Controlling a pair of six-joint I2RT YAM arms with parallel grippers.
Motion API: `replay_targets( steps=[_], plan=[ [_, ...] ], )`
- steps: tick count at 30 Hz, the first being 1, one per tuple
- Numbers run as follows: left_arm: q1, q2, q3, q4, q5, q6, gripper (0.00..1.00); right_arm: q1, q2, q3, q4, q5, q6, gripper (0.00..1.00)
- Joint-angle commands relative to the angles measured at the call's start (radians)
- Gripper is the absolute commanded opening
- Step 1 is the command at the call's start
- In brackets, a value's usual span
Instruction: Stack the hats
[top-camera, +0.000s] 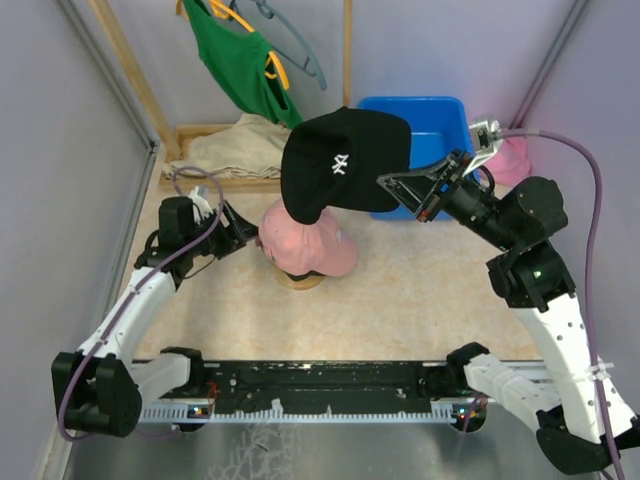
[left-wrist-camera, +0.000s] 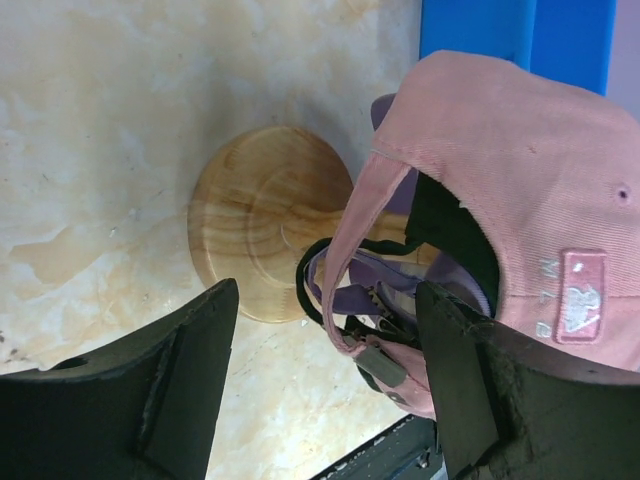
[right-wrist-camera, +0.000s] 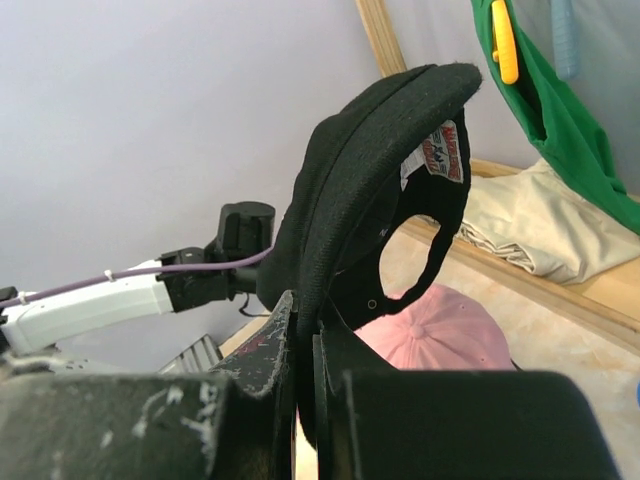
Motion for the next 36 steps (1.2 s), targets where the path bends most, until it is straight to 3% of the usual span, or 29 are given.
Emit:
replay_targets(
  steps=[1, 11, 26, 36],
  plan=[
    [0.006, 0.042, -0.043, 0.101, 0.070, -0.026, 0.77, -0.002, 0.009, -0.012, 0.103, -0.030, 0.056, 0.00],
    [0.006, 0.112, -0.140, 0.242, 0.056, -0.058, 0.71, -0.002, 0.074, -0.132, 0.358, -0.127, 0.267, 0.00],
    [0.026, 0.215, -0.218, 0.302, 0.047, -0.031, 0.70, -0.002, 0.206, -0.261, 0.720, -0.188, 0.510, 0.00],
    [0.037, 0.222, -0.195, 0.304, 0.073, -0.029, 0.71, -0.002, 0.378, -0.412, 1.191, -0.199, 0.752, 0.00]
  ],
)
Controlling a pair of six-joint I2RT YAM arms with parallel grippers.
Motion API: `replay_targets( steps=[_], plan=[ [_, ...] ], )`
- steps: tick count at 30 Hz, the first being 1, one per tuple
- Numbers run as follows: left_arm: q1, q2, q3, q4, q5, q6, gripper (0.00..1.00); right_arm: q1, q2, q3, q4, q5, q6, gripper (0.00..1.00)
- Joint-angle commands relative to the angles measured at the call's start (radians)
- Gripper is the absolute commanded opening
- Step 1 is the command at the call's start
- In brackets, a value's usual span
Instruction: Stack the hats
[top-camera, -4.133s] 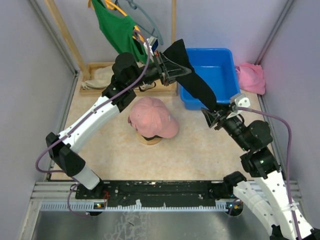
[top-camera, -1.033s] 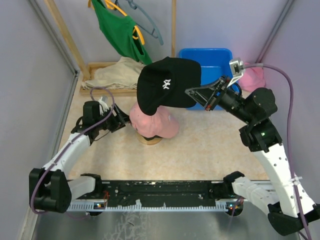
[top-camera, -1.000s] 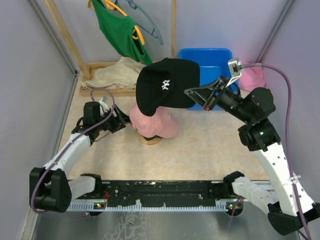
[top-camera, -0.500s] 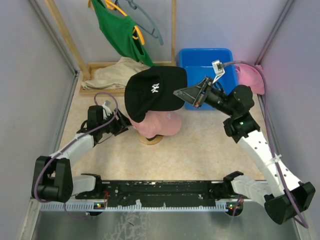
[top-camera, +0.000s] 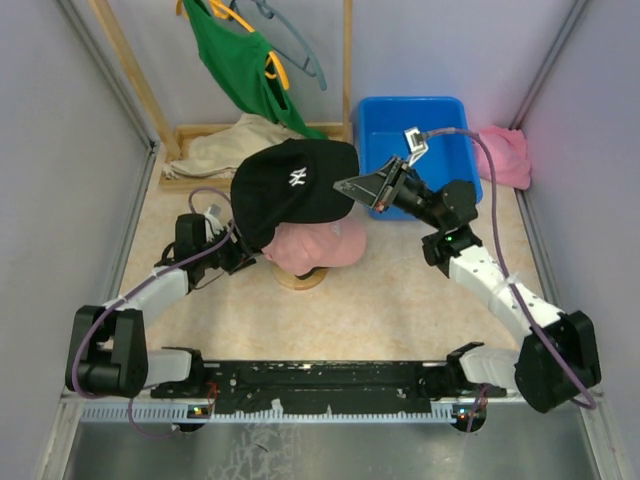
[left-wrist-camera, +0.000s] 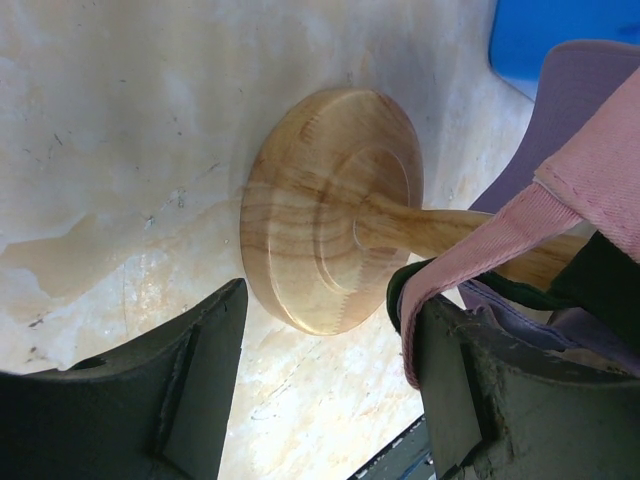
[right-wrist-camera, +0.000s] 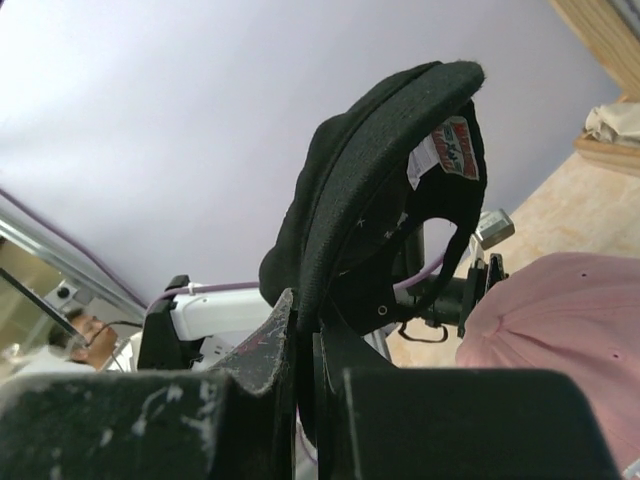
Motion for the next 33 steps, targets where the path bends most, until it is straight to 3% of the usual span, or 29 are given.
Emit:
replay_targets(
  steps=[1, 6, 12, 21, 29, 33],
  plan=[
    [0.012, 0.019, 0.005, 0.002, 0.002, 0.022, 0.70, -0.002, 0.087, -0.045, 0.383, -0.001, 0.157, 0.00],
    [0.012, 0.031, 0.000, 0.016, 0.019, 0.015, 0.70, 0.000, 0.237, -0.050, 0.647, 0.015, 0.282, 0.00],
    [0.011, 0.044, 0.000, 0.027, 0.023, 0.014, 0.70, 0.020, 0.347, -0.077, 0.732, 0.010, 0.356, 0.00],
    [0.011, 0.089, 0.008, 0.066, 0.050, -0.009, 0.70, 0.023, 0.262, -0.178, 0.481, -0.032, 0.229, 0.00],
    [0.012, 0.093, 0.001, 0.079, 0.056, -0.016, 0.69, 0.022, 0.275, -0.245, 0.445, -0.032, 0.179, 0.00],
    [0.012, 0.091, 0.000, 0.077, 0.057, -0.014, 0.69, 0.018, 0.259, -0.272, 0.345, -0.032, 0.105, 0.00]
  ],
)
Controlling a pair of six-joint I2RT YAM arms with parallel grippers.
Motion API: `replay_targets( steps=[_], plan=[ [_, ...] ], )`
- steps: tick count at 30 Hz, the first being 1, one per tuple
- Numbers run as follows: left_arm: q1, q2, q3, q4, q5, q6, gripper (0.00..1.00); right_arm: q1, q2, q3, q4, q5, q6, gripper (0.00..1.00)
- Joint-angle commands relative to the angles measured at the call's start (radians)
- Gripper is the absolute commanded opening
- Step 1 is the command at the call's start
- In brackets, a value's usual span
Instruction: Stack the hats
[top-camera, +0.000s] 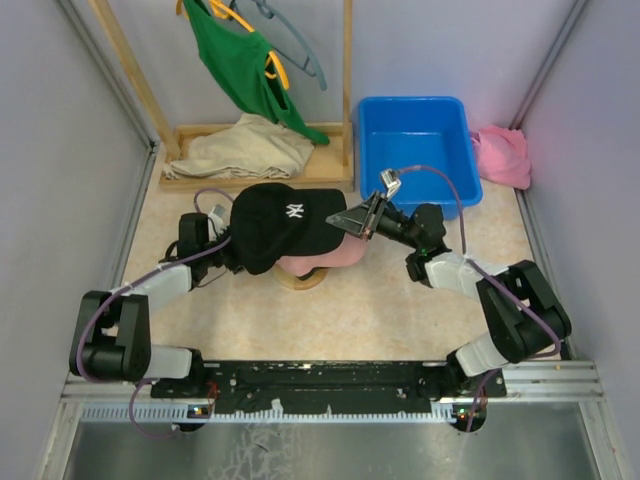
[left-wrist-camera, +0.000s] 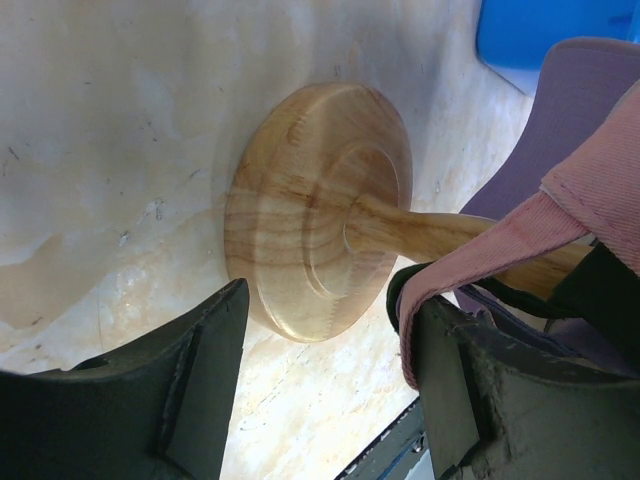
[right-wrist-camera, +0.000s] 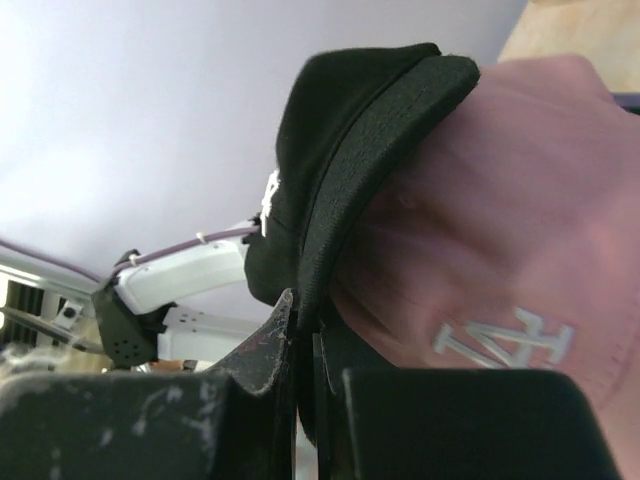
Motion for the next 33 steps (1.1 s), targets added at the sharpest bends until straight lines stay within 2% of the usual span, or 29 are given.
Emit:
replay_targets(
  steps=[1, 10, 15, 24, 33],
  plan=[
    [0.011, 0.011, 0.000, -0.003, -0.012, 0.013, 0.69, -0.003, -0.046, -0.023, -0.064, -0.004, -0.097, 0.00],
    [0.011, 0.025, -0.004, 0.009, -0.003, 0.008, 0.69, -0.128, -0.127, -0.115, -0.195, -0.053, -0.173, 0.00],
    [0.010, 0.034, -0.006, 0.017, 0.004, 0.003, 0.68, -0.137, -0.171, -0.143, -0.321, -0.037, -0.262, 0.00],
    [0.011, 0.028, -0.029, 0.008, 0.000, 0.016, 0.67, -0.156, -0.102, -0.244, -0.134, -0.029, -0.180, 0.00],
    [0.011, 0.045, -0.065, 0.020, -0.002, 0.027, 0.67, -0.207, -0.059, -0.289, -0.092, -0.024, -0.185, 0.00]
  ],
)
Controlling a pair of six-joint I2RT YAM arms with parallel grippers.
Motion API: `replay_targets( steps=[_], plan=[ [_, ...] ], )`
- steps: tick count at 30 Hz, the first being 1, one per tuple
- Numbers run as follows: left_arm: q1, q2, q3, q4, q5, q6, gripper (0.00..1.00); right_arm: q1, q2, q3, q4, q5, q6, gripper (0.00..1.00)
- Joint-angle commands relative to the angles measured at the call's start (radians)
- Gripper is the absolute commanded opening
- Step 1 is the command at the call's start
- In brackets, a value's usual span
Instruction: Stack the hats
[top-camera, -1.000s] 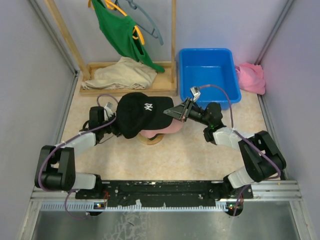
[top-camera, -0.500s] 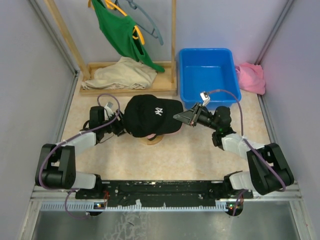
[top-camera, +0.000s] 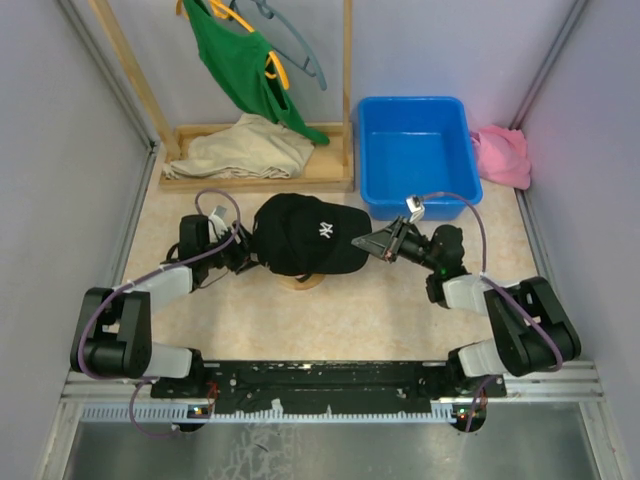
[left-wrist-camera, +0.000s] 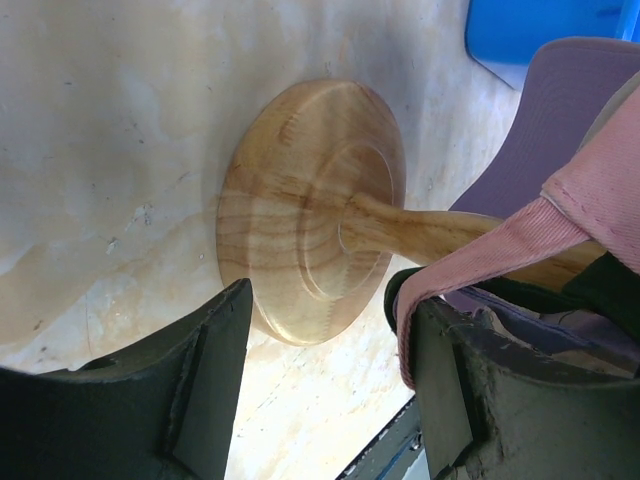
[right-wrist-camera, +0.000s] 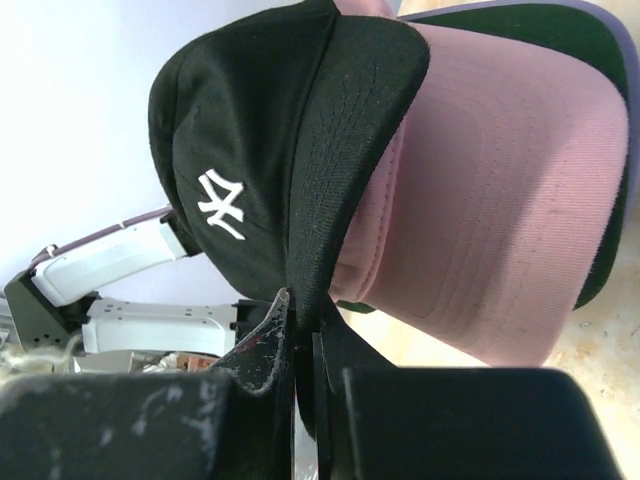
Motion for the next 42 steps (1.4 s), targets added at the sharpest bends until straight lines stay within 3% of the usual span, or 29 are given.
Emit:
replay_targets(
  steps=[1, 9, 17, 29, 42],
  plan=[
    [0.010, 0.024, -0.048, -0.038, -0.027, 0.039, 0.67, -0.063, 0.032, -0.030, -0.031, 0.017, -0.031, 0.00],
    [0.014, 0.049, -0.059, -0.028, -0.037, 0.049, 0.67, -0.093, -0.030, -0.024, -0.246, 0.025, -0.167, 0.00],
    [0.018, -0.010, -0.048, -0.023, 0.002, 0.016, 0.65, -0.075, 0.001, 0.020, -0.265, 0.010, -0.172, 0.00],
    [0.143, -0.304, -0.008, -0.186, 0.071, 0.028, 0.70, -0.012, 0.059, 0.078, -0.262, 0.030, -0.168, 0.00],
    [0.151, -0.255, 0.019, -0.098, 0.202, -0.036, 0.73, -0.001, 0.031, 0.104, -0.332, 0.041, -0.195, 0.00]
  ],
)
